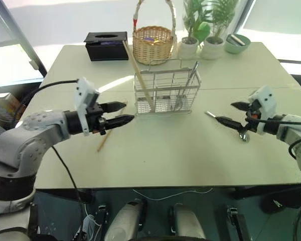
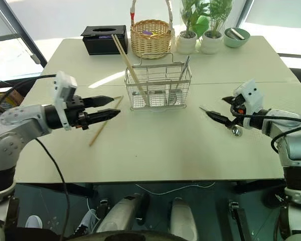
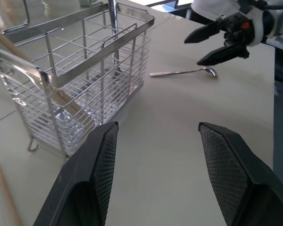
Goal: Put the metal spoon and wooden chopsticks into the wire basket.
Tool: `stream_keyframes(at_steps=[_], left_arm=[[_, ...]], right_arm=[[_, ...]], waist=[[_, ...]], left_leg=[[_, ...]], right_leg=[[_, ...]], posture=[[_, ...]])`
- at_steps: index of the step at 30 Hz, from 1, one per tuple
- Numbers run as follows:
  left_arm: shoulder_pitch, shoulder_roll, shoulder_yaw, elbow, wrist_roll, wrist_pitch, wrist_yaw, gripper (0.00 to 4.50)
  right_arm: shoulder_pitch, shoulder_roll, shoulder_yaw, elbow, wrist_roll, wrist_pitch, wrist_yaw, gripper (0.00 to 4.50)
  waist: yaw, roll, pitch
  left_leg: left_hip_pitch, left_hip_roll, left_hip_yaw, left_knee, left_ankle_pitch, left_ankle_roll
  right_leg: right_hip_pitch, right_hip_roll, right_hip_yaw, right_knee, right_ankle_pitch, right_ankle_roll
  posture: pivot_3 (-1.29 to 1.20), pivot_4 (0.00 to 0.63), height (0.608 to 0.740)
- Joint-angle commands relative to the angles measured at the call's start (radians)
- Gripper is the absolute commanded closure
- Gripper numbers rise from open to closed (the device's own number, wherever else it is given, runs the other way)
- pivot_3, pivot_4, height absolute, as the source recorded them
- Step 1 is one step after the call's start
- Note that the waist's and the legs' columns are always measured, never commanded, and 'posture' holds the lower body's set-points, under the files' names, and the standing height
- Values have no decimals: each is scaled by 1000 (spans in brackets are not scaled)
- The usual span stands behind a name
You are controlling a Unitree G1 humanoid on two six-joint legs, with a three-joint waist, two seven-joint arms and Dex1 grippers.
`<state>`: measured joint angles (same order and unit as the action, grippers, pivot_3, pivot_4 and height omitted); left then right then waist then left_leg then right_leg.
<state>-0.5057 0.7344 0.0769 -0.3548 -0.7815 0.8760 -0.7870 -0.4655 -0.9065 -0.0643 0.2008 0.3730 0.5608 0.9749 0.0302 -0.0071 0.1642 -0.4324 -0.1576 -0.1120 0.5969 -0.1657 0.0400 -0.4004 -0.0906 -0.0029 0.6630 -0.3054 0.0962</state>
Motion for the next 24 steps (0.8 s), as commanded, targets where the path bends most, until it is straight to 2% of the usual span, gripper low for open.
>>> stream_keyframes(at_steps=[1, 6, 10, 15, 22, 24], left_arm=[[-52, -5, -33, 19, 19, -33, -48, 1648], [-114, 6, -53, 20, 4, -21, -112, 1648], [-141, 16, -59, 20, 24, -36, -137, 1648], [-144, 30, -73, 11, 39, -34, -165, 1648], [-126, 40, -96, 35, 92, -78, -202, 1648], [-134, 32, -97, 43, 100, -81, -203, 1605]], right_arm=[[-105, -19, 35, 173, -54, -62, 91, 0], [-298, 7, 84, 526, -180, -220, 75, 0], [-347, 5, 109, 657, -221, -229, 158, 0], [-301, 1, 120, 663, -243, -247, 243, 0], [-257, 23, 96, 628, -246, -258, 218, 0], [-241, 30, 100, 626, -252, -248, 208, 510]], waist=[[-6, 0, 0], [-25, 0, 1], [-27, 0, 1], [-28, 0, 1], [-29, 0, 1], [-28, 0, 1]], left_leg=[[-1, 0, 0, 0, 0, 0], [-6, 0, 0, 1, 3, -5], [-6, 0, 0, 1, 3, -5], [-6, 0, 0, 2, 4, -5], [-6, 0, 0, 3, 2, -5], [-6, 0, 0, 3, 2, -5]], right_leg=[[-1, 0, 0, 0, 0, 1], [-6, 0, 0, 0, 1, 2], [-6, 0, 0, 0, 1, 2], [-6, 0, 0, 1, 1, 2], [-6, 0, 0, 3, 2, 2], [-6, 0, 0, 3, 2, 2]], posture=[[0, 150, 725], [0, 150, 725], [0, 150, 725], [0, 150, 725], [0, 150, 725], [0, 150, 725]])
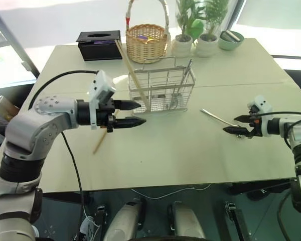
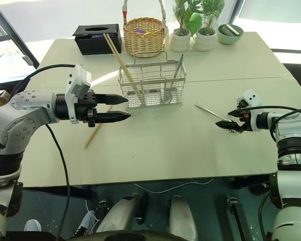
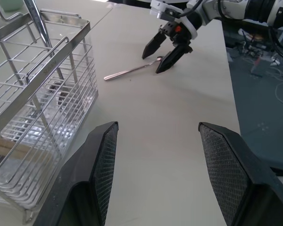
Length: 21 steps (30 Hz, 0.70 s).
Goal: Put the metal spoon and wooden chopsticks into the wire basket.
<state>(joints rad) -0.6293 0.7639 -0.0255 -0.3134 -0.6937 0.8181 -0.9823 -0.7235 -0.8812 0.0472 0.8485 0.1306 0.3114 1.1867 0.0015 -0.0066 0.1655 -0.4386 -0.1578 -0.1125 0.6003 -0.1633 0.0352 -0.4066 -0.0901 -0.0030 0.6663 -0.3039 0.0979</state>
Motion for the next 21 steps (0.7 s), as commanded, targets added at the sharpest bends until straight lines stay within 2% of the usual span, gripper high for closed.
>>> stream_keyframes(at_steps=[1, 8, 9, 17, 21], left_arm=[[-14, 0, 5, 4, 15, -24, -9, 1605], [-38, -7, 10, 24, 26, -27, -27, 1605], [-41, -9, 12, 28, 25, -25, -28, 1605], [-45, -22, 16, 47, 39, -36, -17, 1605], [-53, -27, 34, 61, 47, -46, 2, 1605]], right_arm=[[22, 7, -12, -24, -9, 6, -5, 779], [34, 9, -29, -72, 9, 77, 10, 4313], [38, 6, -28, -78, 5, 73, 11, 4422], [73, 4, -58, -114, 3, 47, -58, 4422], [75, -18, -154, -210, 62, 77, -126, 4422]], waist=[[1, 0, 0], [5, 0, 0], [7, 0, 0], [11, 0, 0], [11, 0, 0]], left_leg=[[0, 0, 0, 0, 0, 0], [0, 0, 0, 0, 0, 0], [0, 0, -1, 0, 0, 0], [0, 0, -1, 8, -4, 3], [0, 0, -1, 11, -4, 4]], right_leg=[[0, 0, 0, 0, 0, 0], [0, 0, 0, 0, 0, 0], [0, 0, 0, 0, 0, 0], [4, 1, 0, 0, 0, 1], [3, 1, 0, 0, 1, 2]], posture=[[0, 150, 725], [0, 150, 725], [0, 150, 725], [0, 150, 725], [0, 150, 725]])
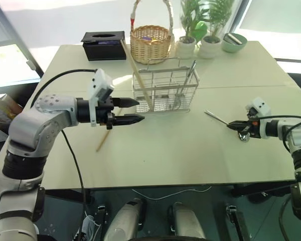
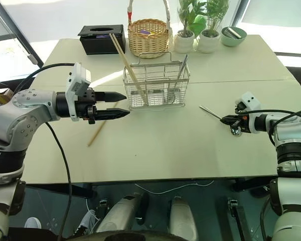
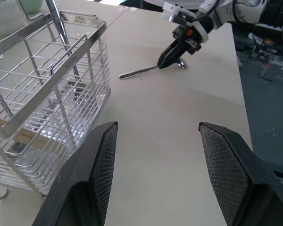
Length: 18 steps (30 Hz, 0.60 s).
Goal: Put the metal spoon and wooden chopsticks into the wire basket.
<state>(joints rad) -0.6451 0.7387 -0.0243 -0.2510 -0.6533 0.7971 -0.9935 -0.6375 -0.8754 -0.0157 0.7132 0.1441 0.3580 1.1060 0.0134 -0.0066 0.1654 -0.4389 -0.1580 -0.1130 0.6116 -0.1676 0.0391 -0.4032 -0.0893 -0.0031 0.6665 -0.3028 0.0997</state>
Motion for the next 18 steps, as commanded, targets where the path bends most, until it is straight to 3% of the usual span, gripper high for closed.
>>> stream_keyframes(at_steps=[1, 5, 9, 12, 18], left_arm=[[-40, -3, 39, 3, 5, -24, 18, 1605], [-54, -10, 52, 19, 9, -27, 31, 1605], [-75, -19, 55, 41, 14, -37, 40, 1605], [-91, -24, 59, 70, 22, -53, 46, 1605], [-117, -27, 67, 130, 49, -86, 46, 1605]], right_arm=[[-22, -33, -130, -105, 78, 62, -59, 4422], [-99, -52, -264, -189, 165, 172, -154, 4422], [-273, 9, -369, -227, 254, 236, -310, 4422], [-397, 163, -367, -319, 333, 304, -415, 4422], [-421, 407, -268, -417, 316, 263, -528, 4422]], waist=[[-2, 1, 1], [-6, 5, 3], [-14, 6, 3], [-31, 6, 3], [-26, 6, 3]], left_leg=[[-1, 0, 0, 0, 0, 0], [-4, 0, 0, 1, 0, 0], [-4, 0, 0, 0, 0, 0], [-4, 1, 0, -1, 0, -1], [-4, 1, 0, -1, 5, -3]], right_leg=[[0, 0, 0, 0, 0, 0], [-3, 0, 0, 1, 2, 1], [-4, 0, 0, 2, 2, 1], [-4, 1, 0, 2, 2, 1], [-6, 1, 0, 4, 2, 1]], posture=[[0, 150, 725], [0, 150, 725], [0, 150, 725], [0, 150, 725], [0, 150, 725]])
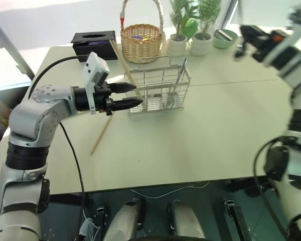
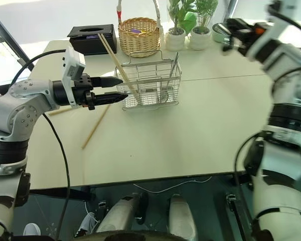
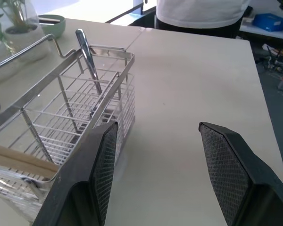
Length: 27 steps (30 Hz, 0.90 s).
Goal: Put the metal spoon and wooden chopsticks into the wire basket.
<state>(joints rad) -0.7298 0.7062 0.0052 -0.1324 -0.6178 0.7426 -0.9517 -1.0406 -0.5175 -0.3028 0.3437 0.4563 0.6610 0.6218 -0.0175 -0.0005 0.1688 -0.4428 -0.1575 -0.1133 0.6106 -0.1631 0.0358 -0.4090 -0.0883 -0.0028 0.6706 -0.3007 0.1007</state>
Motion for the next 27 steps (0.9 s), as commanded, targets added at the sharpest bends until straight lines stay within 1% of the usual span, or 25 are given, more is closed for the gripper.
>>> stream_keyframes(at_steps=[1, 6, 11, 13, 14, 18, 19, 22, 25, 27], left_arm=[[-38, 5, 41, 21, 15, -35, 6, 1605], [-42, 5, 59, 27, 18, -38, 19, 1605], [-30, 10, 71, 7, 10, -30, 32, 1605], [-30, 8, 73, 7, 10, -29, 37, 1605], [-30, 8, 73, 6, 10, -29, 38, 1605], [-34, 2, 70, 14, 11, -34, 43, 1605], [-37, 1, 69, 18, 13, -36, 43, 1605], [-47, -3, 66, 36, 18, -44, 39, 1605], [-57, -9, 67, 55, 22, -52, 42, 1605], [-50, 2, 77, 66, 27, -52, 45, 1605]], right_arm=[[-19, 73, 29, -36, -2, -52, -54, 4422], [-2, 138, 78, 49, -48, -164, -62, 4422], [22, 164, 80, 70, -36, -164, -69, 4422], [42, 179, 85, 58, -30, -148, -77, 3737], [58, 187, 88, 40, -26, -141, -76, 3479], [101, 203, 94, -22, -25, -139, -93, 1530], [102, 205, 85, -27, -20, -139, -106, 1179], [95, 192, 76, -29, -23, -146, -121, 1179], [88, 150, 57, -61, -14, -121, -123, 1179], [103, 67, 46, -178, 28, -46, -73, 1179]], waist=[[9, 0, 0], [19, 0, 0], [13, 0, 0], [5, 0, 0], [3, 0, 0], [-1, 0, 0], [-2, 0, 0], [-1, 0, 0], [2, 0, 0], [6, 1, 1]], left_leg=[[0, 0, 0, 0, 1, -1], [-1, -2, 0, 2, 0, 0], [-1, -2, -1, 2, 0, -1], [-1, -2, -1, 2, 1, -1], [0, -1, -1, 2, 1, -1], [0, -1, -1, 2, 1, -1], [0, -1, -1, 2, 0, -1], [0, -1, 0, 2, 1, -1], [0, -1, 0, 2, 0, 0], [0, -2, 0, 2, 0, 0]], right_leg=[[0, 0, 0, 0, 0, 0], [0, -1, 0, -2, 1, 2], [0, 0, 0, 0, 2, 2], [0, 0, 0, 1, 2, 2], [0, 0, 0, 2, 2, 2], [-1, 0, 0, 4, 2, 2], [-1, 0, 1, 5, 2, 2], [-3, 0, 1, 7, 2, 2], [-3, 0, 1, 8, 2, 2], [-3, 0, 1, 8, 2, 2]], posture=[[0, 150, 725], [0, 150, 725], [0, 150, 725], [0, 150, 725], [0, 150, 725], [0, 150, 725], [0, 150, 725], [0, 150, 725], [0, 150, 725], [0, 150, 725]])
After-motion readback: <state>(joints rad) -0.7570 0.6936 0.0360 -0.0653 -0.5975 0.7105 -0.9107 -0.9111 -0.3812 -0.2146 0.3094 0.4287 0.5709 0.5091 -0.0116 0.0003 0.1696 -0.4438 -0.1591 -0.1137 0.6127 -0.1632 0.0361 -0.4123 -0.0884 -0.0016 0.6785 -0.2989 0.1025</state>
